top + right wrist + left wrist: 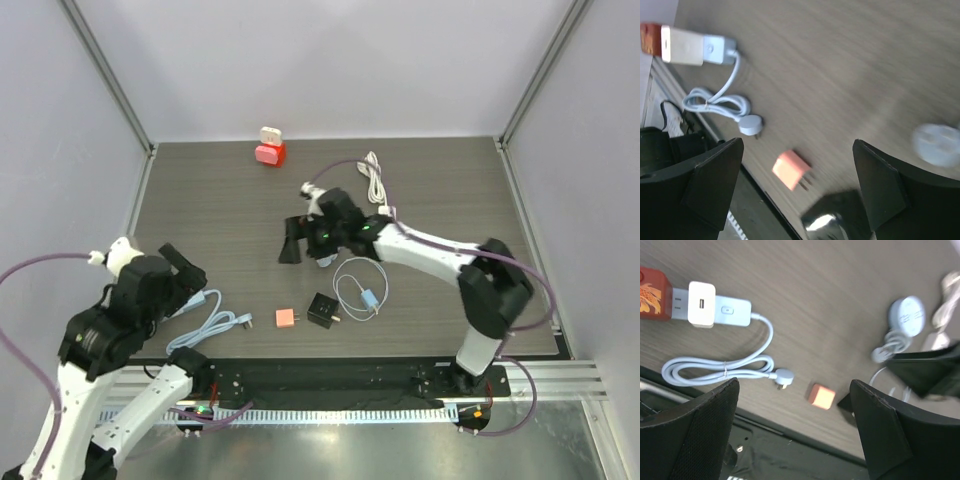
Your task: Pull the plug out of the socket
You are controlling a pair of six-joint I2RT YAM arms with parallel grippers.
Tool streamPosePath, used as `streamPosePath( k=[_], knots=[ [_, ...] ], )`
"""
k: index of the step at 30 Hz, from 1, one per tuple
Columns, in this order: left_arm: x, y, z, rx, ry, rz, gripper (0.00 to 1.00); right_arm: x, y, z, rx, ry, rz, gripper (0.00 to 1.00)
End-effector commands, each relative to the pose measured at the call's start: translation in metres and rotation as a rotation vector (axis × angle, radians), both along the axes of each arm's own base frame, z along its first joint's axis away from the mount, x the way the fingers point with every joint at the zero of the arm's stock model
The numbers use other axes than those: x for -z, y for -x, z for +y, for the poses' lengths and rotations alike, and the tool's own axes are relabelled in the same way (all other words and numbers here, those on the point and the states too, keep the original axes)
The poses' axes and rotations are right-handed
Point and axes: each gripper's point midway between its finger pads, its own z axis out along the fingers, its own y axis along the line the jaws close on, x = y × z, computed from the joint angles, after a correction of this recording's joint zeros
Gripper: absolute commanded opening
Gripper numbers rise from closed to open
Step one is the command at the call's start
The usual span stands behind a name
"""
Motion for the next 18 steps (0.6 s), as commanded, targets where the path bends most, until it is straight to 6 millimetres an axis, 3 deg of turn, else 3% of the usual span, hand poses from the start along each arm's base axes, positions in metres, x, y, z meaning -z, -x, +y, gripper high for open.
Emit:
streamPosePath(
  k=[1, 2, 3, 4, 6, 7, 8, 9, 14, 18],
  knots=[
    [-0.016, 0.020, 0.028, -0.111, 0.000, -0.075, 0.91, -0.028, 0.025, 0.082, -0.147, -0.127, -0.029, 0.96],
    [-0.017, 0.022, 0.030, -0.120, 0.008, -0.089, 0.91, -0.026, 0.034, 0.096, -0.176, -0.132, -0.021, 0.95],
    [-0.018, 0.027, 0.033, -0.135, 0.028, -0.107, 0.91, -0.003, 0.038, 0.110, -0.189, -0.108, 0.022, 0.94],
    [-0.018, 0.029, 0.034, -0.140, 0.034, -0.111, 0.91, -0.012, 0.049, 0.130, -0.231, -0.134, 0.015, 0.93],
    [-0.017, 0.033, 0.036, -0.144, 0.035, -0.110, 0.91, 0.011, 0.059, 0.148, -0.255, -0.115, 0.057, 0.90],
    [-0.017, 0.034, 0.037, -0.142, 0.032, -0.108, 0.90, 0.010, 0.067, 0.161, -0.278, -0.124, 0.055, 0.89],
    [-0.016, 0.034, 0.037, -0.138, 0.024, -0.099, 0.90, 0.013, 0.069, 0.166, -0.284, -0.128, 0.065, 0.88],
    [-0.015, 0.035, 0.037, -0.130, 0.014, -0.089, 0.89, 0.029, 0.074, 0.172, -0.289, -0.112, 0.089, 0.85],
    [-0.011, 0.030, 0.033, -0.111, 0.001, -0.076, 0.89, 0.049, 0.088, 0.193, -0.324, -0.122, 0.141, 0.74],
    [-0.004, 0.024, 0.026, -0.087, 0.012, -0.074, 0.89, 0.061, 0.091, 0.202, -0.332, -0.124, 0.168, 0.70]
  ],
)
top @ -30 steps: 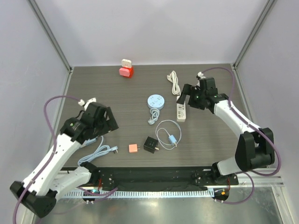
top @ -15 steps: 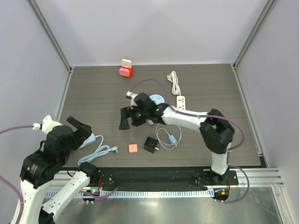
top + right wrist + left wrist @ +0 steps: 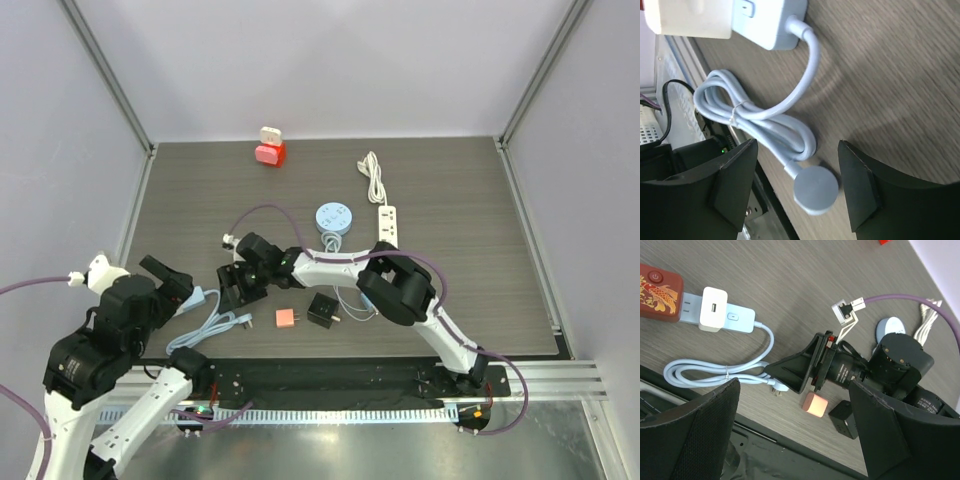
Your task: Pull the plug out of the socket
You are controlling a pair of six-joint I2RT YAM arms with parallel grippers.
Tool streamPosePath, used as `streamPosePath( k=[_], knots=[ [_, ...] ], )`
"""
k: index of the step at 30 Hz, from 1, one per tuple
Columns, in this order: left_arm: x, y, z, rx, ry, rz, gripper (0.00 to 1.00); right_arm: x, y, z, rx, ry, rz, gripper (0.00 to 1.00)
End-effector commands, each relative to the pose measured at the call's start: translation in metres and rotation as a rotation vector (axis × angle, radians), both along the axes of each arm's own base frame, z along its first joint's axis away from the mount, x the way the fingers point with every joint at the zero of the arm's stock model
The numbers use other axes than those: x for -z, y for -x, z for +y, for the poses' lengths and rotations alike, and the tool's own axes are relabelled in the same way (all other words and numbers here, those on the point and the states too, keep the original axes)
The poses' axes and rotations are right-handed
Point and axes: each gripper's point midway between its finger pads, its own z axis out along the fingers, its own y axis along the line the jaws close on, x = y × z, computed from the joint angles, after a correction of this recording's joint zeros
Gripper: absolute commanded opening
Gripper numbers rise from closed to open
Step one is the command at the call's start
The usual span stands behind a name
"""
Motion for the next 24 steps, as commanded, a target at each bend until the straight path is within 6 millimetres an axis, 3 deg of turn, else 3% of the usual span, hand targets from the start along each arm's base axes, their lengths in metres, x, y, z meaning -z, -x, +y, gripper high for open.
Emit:
streamPosePath(
  k=[1, 14, 19, 24],
  knots=[
    [0.017, 0.005, 0.003, 0.006, -0.043, 0.066, 0.89, -0.029, -0.004, 0.025, -0.012, -0.103, -0.004, 0.70],
    [0.020, 0.002, 0.005, 0.042, -0.116, 0.081, 0.90, -0.007, -0.002, 0.046, -0.004, -0.096, 0.055, 0.70],
    [0.018, 0.001, 0.005, 0.045, -0.115, 0.070, 0.90, -0.003, -0.003, 0.053, -0.006, -0.100, 0.065, 0.50],
    [0.019, -0.001, 0.005, 0.044, -0.116, 0.067, 0.89, -0.010, -0.024, 0.057, 0.022, -0.099, 0.009, 0.27]
  ],
)
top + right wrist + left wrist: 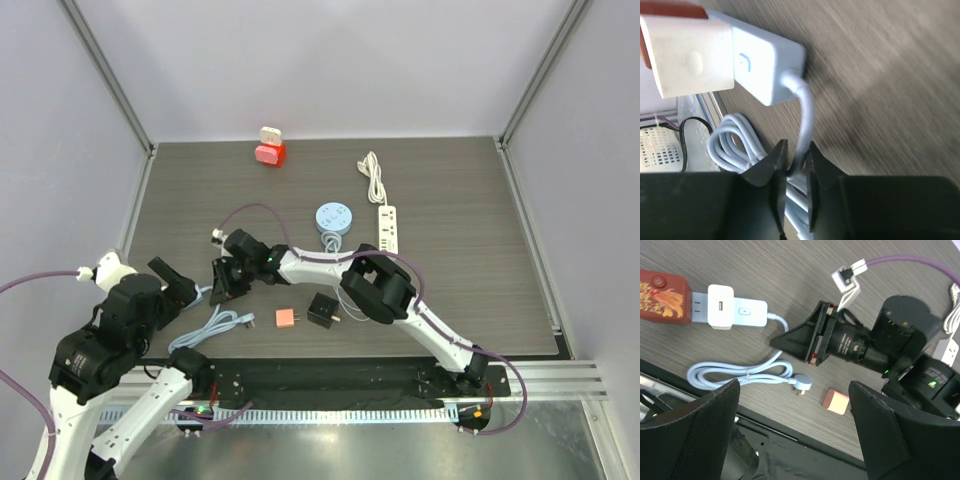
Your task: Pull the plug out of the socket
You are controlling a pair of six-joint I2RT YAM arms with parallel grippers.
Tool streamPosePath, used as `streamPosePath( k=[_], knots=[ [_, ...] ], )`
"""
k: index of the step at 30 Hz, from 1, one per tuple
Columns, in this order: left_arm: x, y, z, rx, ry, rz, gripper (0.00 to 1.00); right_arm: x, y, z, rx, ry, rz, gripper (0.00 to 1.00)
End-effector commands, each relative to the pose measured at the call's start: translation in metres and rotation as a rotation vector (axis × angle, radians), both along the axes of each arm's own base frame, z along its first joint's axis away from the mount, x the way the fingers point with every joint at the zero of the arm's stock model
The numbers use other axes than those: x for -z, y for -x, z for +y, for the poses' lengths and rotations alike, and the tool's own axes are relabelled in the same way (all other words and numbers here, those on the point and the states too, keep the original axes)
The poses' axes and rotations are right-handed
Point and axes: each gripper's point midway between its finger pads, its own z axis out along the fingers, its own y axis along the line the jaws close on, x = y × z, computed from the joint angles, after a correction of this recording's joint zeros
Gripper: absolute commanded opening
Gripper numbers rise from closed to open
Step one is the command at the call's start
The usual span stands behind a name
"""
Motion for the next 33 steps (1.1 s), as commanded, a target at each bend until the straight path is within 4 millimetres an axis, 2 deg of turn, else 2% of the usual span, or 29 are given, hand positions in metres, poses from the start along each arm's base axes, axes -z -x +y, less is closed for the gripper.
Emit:
streamPosePath(
  k=[1, 3, 5, 10, 11, 14, 15, 20, 25, 26, 29, 30, 33],
  knots=[
    [0.003, -0.003, 0.003, -0.009, -0.030, 0.005, 0.89, -0.024, -0.020, 0.010, 0.014, -0.040, -0.068, 0.20],
    [0.005, -0.004, 0.002, -0.008, -0.032, 0.015, 0.89, -0.025, -0.035, 0.004, 0.039, -0.040, -0.074, 0.13],
    [0.007, -0.007, 0.000, -0.004, -0.029, 0.016, 0.89, -0.024, -0.049, -0.006, 0.061, -0.027, -0.080, 0.11],
    [0.017, -0.020, -0.009, 0.016, -0.039, 0.045, 0.86, -0.025, -0.069, -0.027, 0.085, -0.008, -0.101, 0.04],
    [0.020, -0.023, -0.012, 0.029, -0.050, 0.056, 0.85, -0.030, -0.072, -0.030, 0.090, -0.012, -0.112, 0.03],
    [0.032, -0.036, -0.020, 0.051, -0.080, 0.115, 0.84, -0.017, -0.078, -0.048, 0.111, 0.031, -0.121, 0.03],
    [0.037, -0.043, -0.024, 0.067, -0.106, 0.152, 0.84, -0.020, -0.080, -0.050, 0.117, 0.031, -0.125, 0.03],
    [0.040, -0.061, -0.040, 0.143, -0.131, 0.185, 0.82, -0.012, -0.098, -0.067, 0.153, 0.048, -0.106, 0.03],
    [0.049, -0.070, -0.050, 0.200, -0.155, 0.232, 0.82, -0.006, -0.119, -0.086, 0.214, 0.070, -0.092, 0.03],
    [0.051, -0.071, -0.050, 0.203, -0.161, 0.241, 0.82, -0.002, -0.125, -0.094, 0.232, 0.082, -0.084, 0.03],
    [0.062, -0.075, -0.052, 0.215, -0.178, 0.267, 0.82, -0.002, -0.129, -0.103, 0.240, 0.089, -0.084, 0.08],
    [0.067, -0.074, -0.052, 0.218, -0.183, 0.281, 0.82, -0.001, -0.128, -0.105, 0.237, 0.092, -0.085, 0.14],
    [0.079, -0.079, -0.057, 0.242, -0.190, 0.311, 0.80, -0.003, -0.121, -0.104, 0.198, 0.077, -0.074, 0.24]
  ],
)
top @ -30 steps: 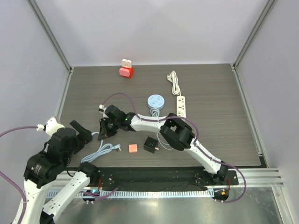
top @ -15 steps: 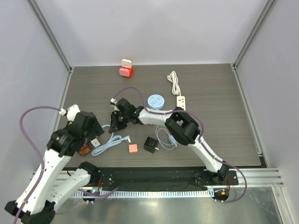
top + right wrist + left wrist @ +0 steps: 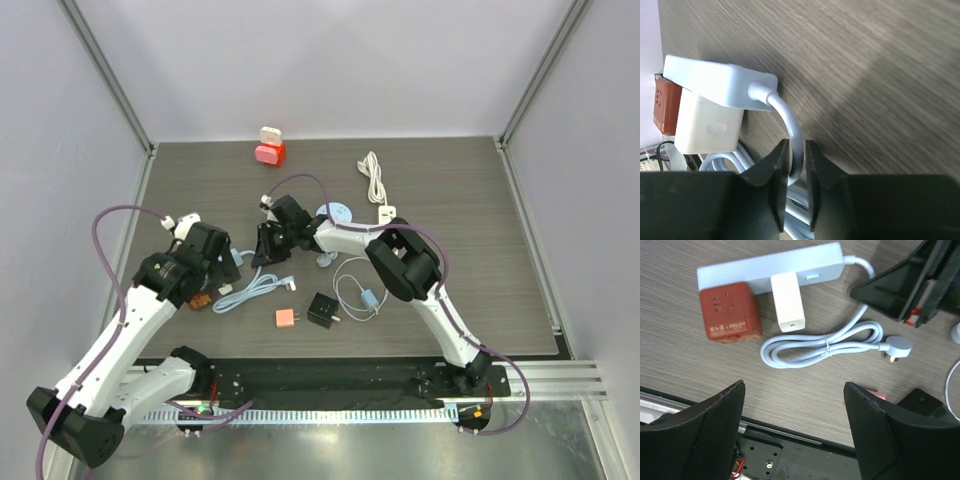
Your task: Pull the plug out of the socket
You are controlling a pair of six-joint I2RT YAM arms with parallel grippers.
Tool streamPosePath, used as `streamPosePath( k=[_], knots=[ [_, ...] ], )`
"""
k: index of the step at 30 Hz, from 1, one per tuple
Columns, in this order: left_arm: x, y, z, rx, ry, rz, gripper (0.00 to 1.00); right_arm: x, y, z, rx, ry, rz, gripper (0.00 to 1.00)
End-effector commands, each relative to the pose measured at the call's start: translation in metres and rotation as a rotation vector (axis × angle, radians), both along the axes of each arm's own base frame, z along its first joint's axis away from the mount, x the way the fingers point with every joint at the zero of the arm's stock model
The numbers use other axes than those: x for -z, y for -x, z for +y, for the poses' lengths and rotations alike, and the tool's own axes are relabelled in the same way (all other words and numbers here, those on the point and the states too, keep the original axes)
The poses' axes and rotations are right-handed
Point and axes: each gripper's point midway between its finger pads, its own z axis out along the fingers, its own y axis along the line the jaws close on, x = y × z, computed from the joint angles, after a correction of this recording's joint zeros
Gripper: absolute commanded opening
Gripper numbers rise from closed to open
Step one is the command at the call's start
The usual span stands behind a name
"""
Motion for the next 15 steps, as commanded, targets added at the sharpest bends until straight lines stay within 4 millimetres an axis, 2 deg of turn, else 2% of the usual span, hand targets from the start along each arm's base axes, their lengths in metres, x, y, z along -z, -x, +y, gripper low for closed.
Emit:
streamPosePath(
  k=[1, 2, 3, 5, 6, 8, 9, 11, 15],
  knots=[
    [0.008, -0.011, -0.008, 0.038, 0.004, 0.000, 0.79, -0.014, -0.004, -0.008, -0.014, 0.007, -0.058, 0.27],
    [0.009, -0.013, -0.009, 0.040, -0.001, 0.004, 0.79, -0.014, -0.003, -0.009, -0.019, 0.007, -0.059, 0.30],
    [0.014, -0.015, -0.010, 0.043, -0.012, 0.026, 0.78, -0.013, -0.001, -0.010, -0.026, 0.009, -0.058, 0.41],
    [0.017, -0.016, -0.010, 0.042, -0.026, 0.045, 0.77, -0.012, 0.004, -0.013, -0.049, 0.010, -0.054, 0.51],
    [0.018, -0.017, -0.009, 0.036, -0.028, 0.052, 0.77, -0.019, 0.005, -0.013, -0.068, 0.000, -0.073, 0.59],
    [0.017, -0.016, -0.008, 0.030, -0.028, 0.048, 0.76, -0.024, 0.012, -0.014, -0.118, -0.013, -0.089, 0.66],
    [0.014, -0.015, -0.006, 0.017, -0.024, 0.028, 0.75, -0.033, 0.013, -0.013, -0.140, -0.029, -0.116, 0.71],
    [0.007, -0.015, -0.005, 0.010, -0.013, -0.003, 0.74, -0.039, 0.014, -0.014, -0.195, -0.038, -0.181, 0.78],
    [-0.016, -0.011, -0.003, -0.002, 0.043, -0.104, 0.74, -0.053, 0.002, -0.010, -0.262, -0.048, -0.318, 0.87]
  ],
)
